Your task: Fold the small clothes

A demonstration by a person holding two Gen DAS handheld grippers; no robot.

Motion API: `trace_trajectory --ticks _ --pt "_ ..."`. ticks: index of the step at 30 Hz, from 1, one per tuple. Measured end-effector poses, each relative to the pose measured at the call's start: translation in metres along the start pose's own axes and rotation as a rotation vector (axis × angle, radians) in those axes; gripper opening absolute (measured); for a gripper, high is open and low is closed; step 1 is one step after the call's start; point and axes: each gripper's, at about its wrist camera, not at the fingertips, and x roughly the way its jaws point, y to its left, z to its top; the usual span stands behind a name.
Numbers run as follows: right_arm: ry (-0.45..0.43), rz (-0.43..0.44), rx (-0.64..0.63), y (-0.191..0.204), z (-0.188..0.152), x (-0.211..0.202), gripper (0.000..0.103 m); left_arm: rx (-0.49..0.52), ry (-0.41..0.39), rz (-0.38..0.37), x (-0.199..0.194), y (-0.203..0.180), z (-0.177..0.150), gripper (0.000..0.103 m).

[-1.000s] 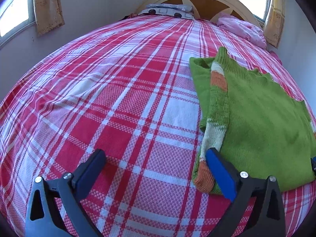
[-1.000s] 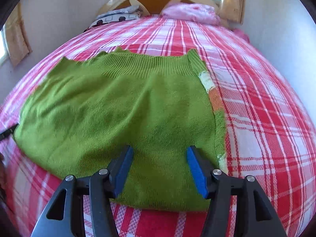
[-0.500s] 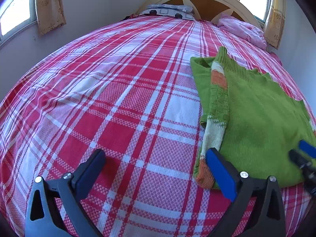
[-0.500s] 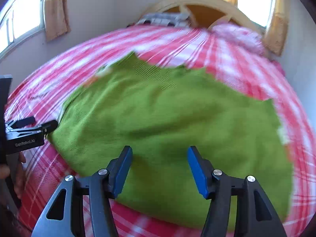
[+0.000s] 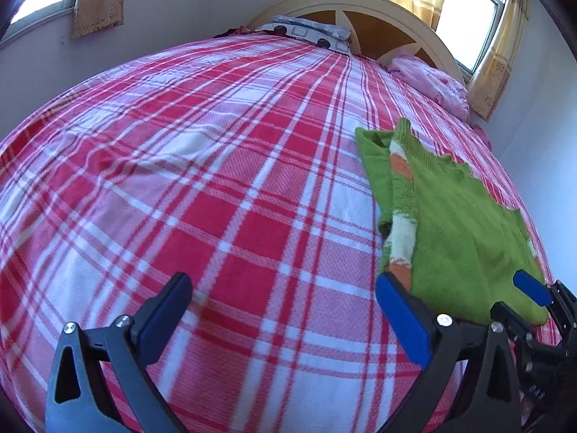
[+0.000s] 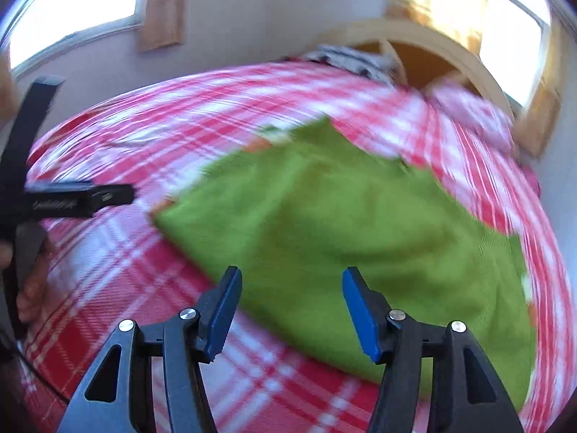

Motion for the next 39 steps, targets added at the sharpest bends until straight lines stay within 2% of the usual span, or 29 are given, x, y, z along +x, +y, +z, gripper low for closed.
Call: trace_trajectory --ticks 3,7,13,16,18,23,25,28,37,39 --pt "-0.017 -0.009 -0.144 0.035 0.007 0.005 0.057 0.038 -0.028 0.028 -0.003 0.010 0.012 0.103" --pt "-0.024 -0.018 -0.260 0.068 0.012 0.016 0.055 0.035 -0.060 -0.003 -0.002 0.022 0.032 0.103" --pt "-0.003 -0.065 -0.355 0.099 0.015 0.040 0.054 0.011 -0.058 -0.184 0.012 0.018 0.056 0.103" --pt "-0.010 -0.081 -0.358 0.101 0.018 0.045 0.052 0.032 -0.033 -0.250 0.027 0.008 0.068 0.103" --pt "-0.018 -0.088 -0.349 0.100 0.020 0.047 0.044 0.045 -0.004 -0.305 0.040 -0.002 0.077 0.103" --pt "-0.023 -0.108 -0.325 0.097 0.019 0.050 0.035 0.017 0.091 -0.431 0.080 -0.019 0.099 0.103" --pt "-0.018 -0.106 -0.321 0.096 0.019 0.051 0.034 0.012 0.115 -0.449 0.094 -0.028 0.106 0.103" --pt "-0.019 -0.106 -0.316 0.095 0.019 0.053 0.033 -0.004 0.161 -0.515 0.109 -0.042 0.111 0.103" --pt "-0.017 -0.135 -0.338 0.100 0.017 0.055 0.033 0.029 0.155 -0.566 0.123 -0.066 0.117 0.102" --pt "-0.019 -0.148 -0.349 0.103 0.016 0.055 0.033 0.053 0.161 -0.574 0.124 -0.071 0.117 0.098"
